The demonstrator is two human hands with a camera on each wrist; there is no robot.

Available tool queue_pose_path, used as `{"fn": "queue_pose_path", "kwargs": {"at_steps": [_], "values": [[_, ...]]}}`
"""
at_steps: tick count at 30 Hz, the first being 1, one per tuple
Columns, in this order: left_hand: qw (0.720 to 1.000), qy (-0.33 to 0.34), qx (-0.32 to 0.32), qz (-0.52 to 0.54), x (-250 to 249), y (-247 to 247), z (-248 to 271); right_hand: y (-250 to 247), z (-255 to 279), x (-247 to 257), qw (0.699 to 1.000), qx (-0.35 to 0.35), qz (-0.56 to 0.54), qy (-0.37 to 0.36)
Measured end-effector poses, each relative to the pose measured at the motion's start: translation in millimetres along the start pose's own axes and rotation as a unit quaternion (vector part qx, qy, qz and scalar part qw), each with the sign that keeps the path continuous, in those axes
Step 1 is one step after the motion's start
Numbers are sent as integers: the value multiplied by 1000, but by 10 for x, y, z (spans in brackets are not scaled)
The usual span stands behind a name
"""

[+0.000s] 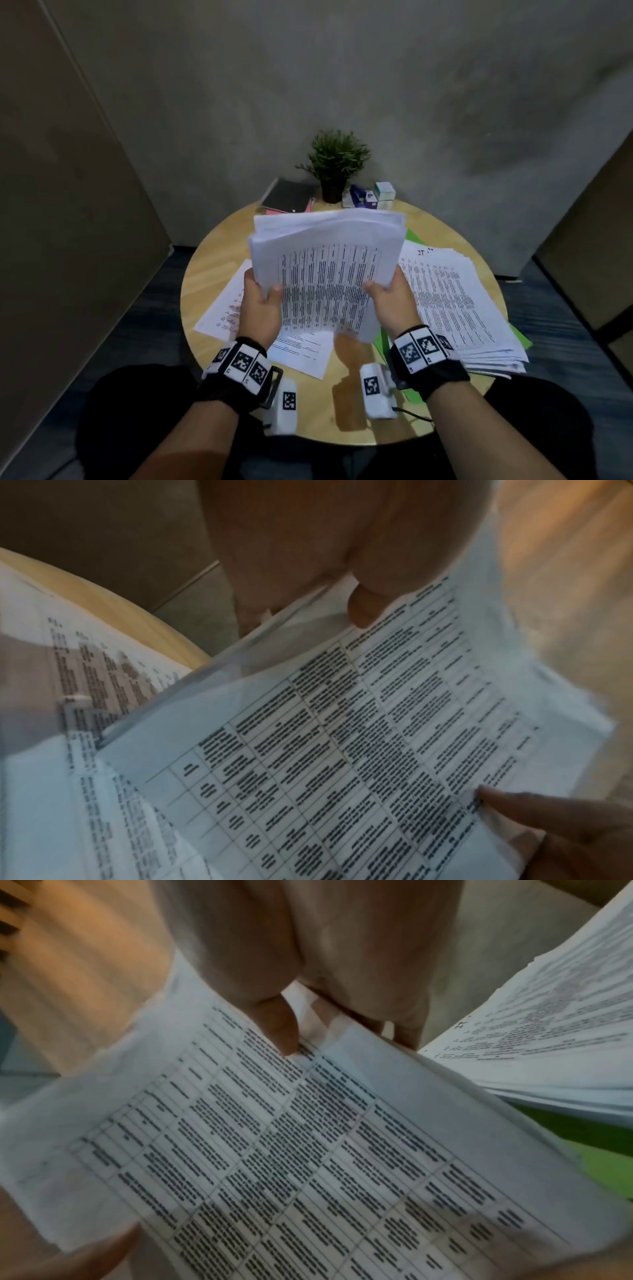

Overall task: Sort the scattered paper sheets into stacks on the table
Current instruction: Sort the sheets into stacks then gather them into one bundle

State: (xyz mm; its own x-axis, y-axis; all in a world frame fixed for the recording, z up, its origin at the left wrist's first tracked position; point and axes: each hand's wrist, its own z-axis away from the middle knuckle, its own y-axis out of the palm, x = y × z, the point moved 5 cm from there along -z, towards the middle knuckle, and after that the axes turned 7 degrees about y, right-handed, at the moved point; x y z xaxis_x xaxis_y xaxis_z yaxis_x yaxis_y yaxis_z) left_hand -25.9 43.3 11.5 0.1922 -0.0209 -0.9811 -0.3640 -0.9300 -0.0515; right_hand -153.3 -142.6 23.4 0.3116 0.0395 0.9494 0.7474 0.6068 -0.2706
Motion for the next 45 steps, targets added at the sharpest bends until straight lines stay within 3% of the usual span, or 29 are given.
{"fn": "queue_pose_path", "kwargs": {"at_steps": [7, 15, 19, 23, 26, 32, 38, 41, 45], "values": [[999, 14, -30, 28, -189, 16, -80, -95, 37, 299, 998, -13, -41, -43], [994, -86, 18, -66, 317, 31, 54, 59, -28, -481, 992, 16, 93, 82], [988, -69, 14, -137, 315, 65, 31, -18, -21, -382, 989, 24, 129, 65], [988, -37, 15, -150, 112, 260, -73, -344, -78, -88, 991, -24, 127, 24], [990, -31, 48, -132, -5, 591, -153, -695, -205, -1, 987, -82, 135, 20], [985, -48, 144, -85, -8, 1462, -205, -1454, -487, -110, 963, -161, 202, 82], [919, -115, 322, -194, 369, 2101, 30, -1718, -710, -533, 923, -145, 300, 190], [909, -151, 340, -186, 475, 2135, 84, -1709, -731, -691, 910, -116, 328, 225], [929, -143, 303, -158, 358, 1873, 6, -1693, -709, -613, 899, -144, 363, 199]]}}
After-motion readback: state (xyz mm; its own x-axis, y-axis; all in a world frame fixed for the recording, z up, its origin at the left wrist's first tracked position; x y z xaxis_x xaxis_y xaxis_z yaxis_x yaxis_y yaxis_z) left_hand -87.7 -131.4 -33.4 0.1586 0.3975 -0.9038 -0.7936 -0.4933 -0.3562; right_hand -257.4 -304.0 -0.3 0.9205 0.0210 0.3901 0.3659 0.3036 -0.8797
